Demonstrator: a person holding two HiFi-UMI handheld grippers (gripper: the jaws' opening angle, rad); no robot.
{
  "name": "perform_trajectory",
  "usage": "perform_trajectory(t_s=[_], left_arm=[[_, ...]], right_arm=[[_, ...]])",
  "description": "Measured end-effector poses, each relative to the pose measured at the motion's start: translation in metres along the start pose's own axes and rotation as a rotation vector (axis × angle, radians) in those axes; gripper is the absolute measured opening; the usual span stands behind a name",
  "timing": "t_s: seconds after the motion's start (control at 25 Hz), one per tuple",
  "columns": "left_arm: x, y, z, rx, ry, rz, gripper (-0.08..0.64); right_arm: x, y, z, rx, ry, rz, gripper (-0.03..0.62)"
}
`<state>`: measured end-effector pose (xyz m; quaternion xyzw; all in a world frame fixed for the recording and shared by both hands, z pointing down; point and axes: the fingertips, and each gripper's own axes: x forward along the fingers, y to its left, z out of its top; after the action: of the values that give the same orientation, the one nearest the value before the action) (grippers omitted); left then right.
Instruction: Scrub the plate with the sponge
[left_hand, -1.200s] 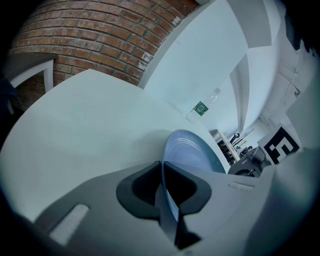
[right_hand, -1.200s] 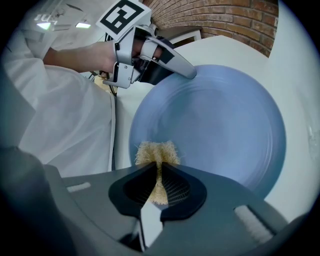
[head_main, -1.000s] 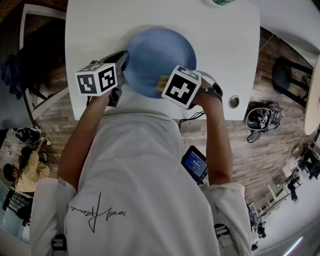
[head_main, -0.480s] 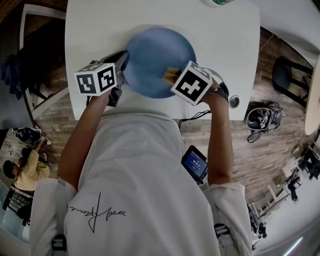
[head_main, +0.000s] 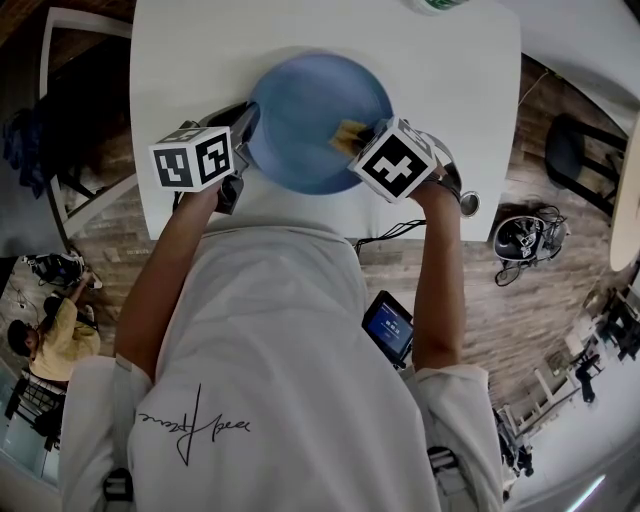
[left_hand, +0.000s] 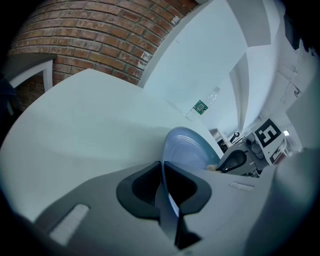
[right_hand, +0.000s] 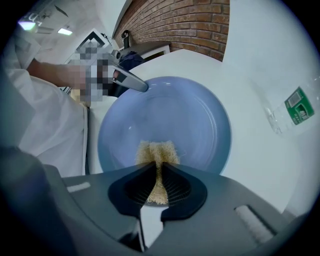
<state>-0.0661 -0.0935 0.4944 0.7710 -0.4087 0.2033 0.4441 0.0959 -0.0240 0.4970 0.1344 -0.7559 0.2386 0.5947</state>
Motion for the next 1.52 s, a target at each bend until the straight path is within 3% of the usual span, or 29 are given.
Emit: perform_trajectory(t_s=[0.16, 0.56, 0.72, 1.04, 1.52], left_arm=[[0.0, 0.001, -0.006, -0.024, 0.015, -0.006, 0.038], [0.0, 0.001, -0.002, 0.014, 0.007, 0.013, 0.038], [0.0, 0.0, -0.002, 0.013, 0.008, 0.013, 0.038], [0.001, 0.0, -0.002, 0.014, 0.007, 0.011, 0.037], [0.002, 0.0, -0.002, 0.025, 0.012, 0.012, 0.038]], right_arm=[[0.0, -0.008, 0.001, 0.075, -0.03, -0.018, 0.046], [-0.001, -0.024, 0.009, 0.179, -0.089, -0.058, 0.046], [-0.002, -0.037, 0.008, 0.151, -0.07, -0.118, 0.046], [-0.002, -0.03, 0.013, 0.178, -0.053, -0.081, 0.046], [-0.002, -0.037, 0.035, 0.096, -0.075, -0.15, 0.046]])
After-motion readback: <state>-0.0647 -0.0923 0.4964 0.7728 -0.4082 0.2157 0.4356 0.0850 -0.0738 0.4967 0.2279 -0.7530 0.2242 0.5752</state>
